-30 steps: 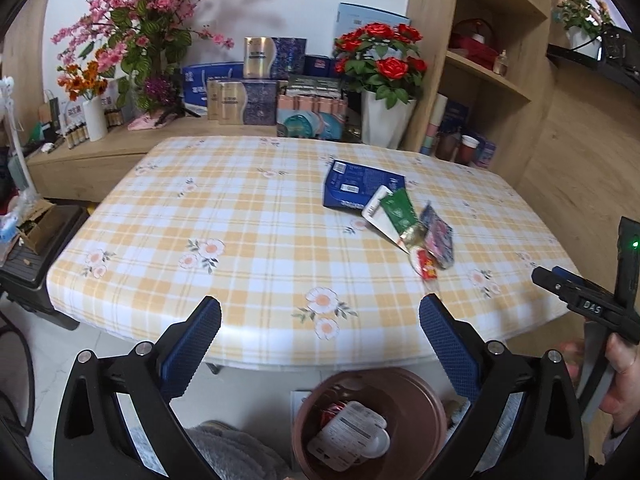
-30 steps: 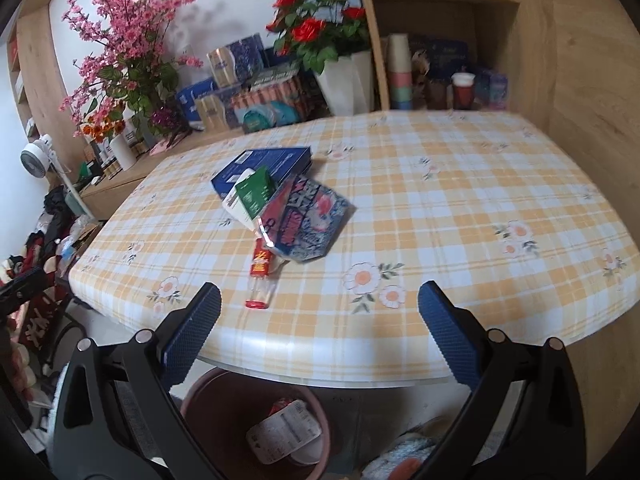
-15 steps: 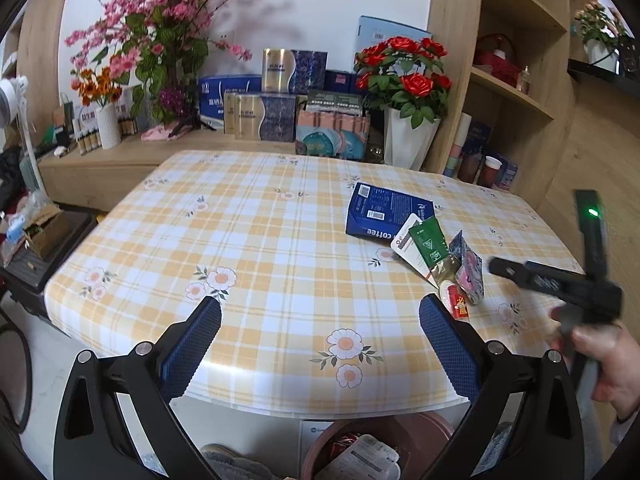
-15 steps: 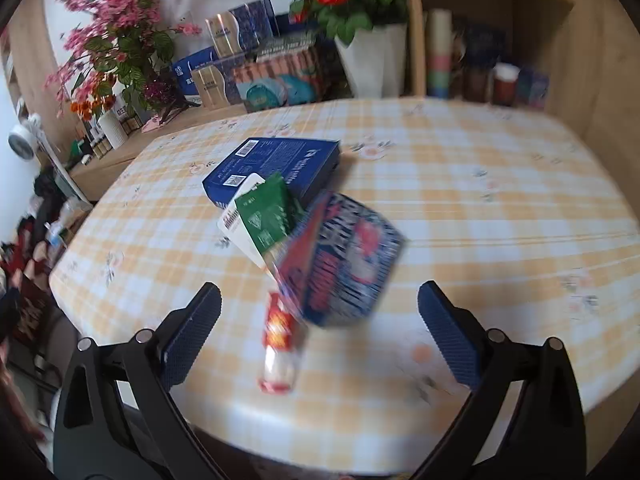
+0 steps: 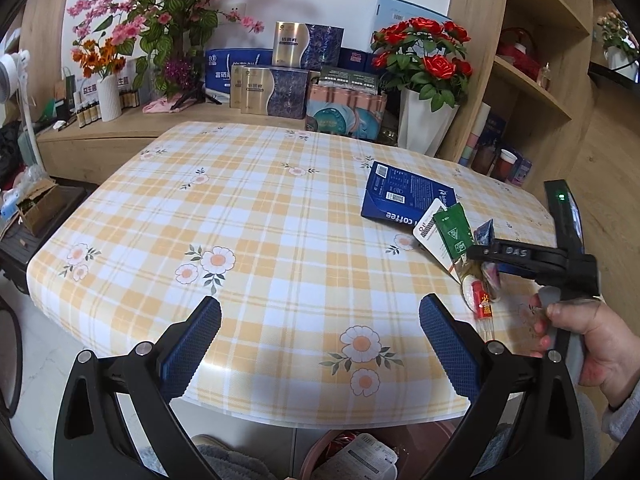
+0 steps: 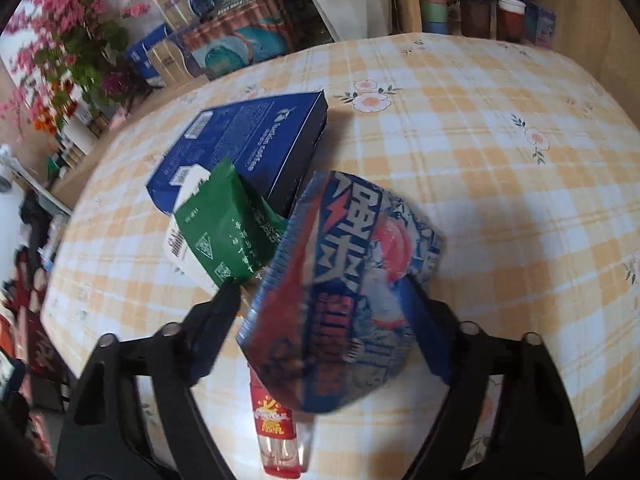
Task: Collect trash
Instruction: 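Grasp the pink and blue snack bag with the right tool, then grasp the red lighter with the left tool while the right tool holds the bag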
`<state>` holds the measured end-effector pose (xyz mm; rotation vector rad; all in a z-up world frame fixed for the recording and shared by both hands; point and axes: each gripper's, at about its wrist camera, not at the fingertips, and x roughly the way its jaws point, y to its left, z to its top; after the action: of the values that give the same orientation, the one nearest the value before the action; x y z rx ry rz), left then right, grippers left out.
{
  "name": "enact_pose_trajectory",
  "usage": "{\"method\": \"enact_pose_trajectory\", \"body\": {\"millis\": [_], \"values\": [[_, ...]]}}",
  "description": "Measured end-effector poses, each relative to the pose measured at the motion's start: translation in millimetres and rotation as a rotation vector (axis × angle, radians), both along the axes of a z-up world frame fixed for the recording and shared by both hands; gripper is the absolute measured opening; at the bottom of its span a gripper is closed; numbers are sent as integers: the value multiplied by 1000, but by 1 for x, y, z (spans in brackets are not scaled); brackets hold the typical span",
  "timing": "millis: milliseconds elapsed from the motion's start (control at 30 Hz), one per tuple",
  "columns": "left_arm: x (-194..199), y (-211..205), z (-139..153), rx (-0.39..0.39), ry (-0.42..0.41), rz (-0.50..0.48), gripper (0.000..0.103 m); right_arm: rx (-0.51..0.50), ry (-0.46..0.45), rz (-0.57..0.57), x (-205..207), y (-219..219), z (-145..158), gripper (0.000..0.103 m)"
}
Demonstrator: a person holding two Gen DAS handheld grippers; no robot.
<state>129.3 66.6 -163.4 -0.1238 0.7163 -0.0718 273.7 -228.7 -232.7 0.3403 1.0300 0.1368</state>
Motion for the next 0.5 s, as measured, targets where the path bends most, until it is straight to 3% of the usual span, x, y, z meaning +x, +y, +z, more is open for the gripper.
{"method": "enact_pose_trajectory", "body": {"millis": [300,433,500], "values": [[8,-34,1,1,-6,-84,97,179,-23,-51,-22,-45,7,43],[11,-52,1,1,9,-130,97,138,-95,-36,-30,-58,20,24],[13,-61,0,-1,19,-153,97,104,-108,-22,-29,-62,24,21]]}}
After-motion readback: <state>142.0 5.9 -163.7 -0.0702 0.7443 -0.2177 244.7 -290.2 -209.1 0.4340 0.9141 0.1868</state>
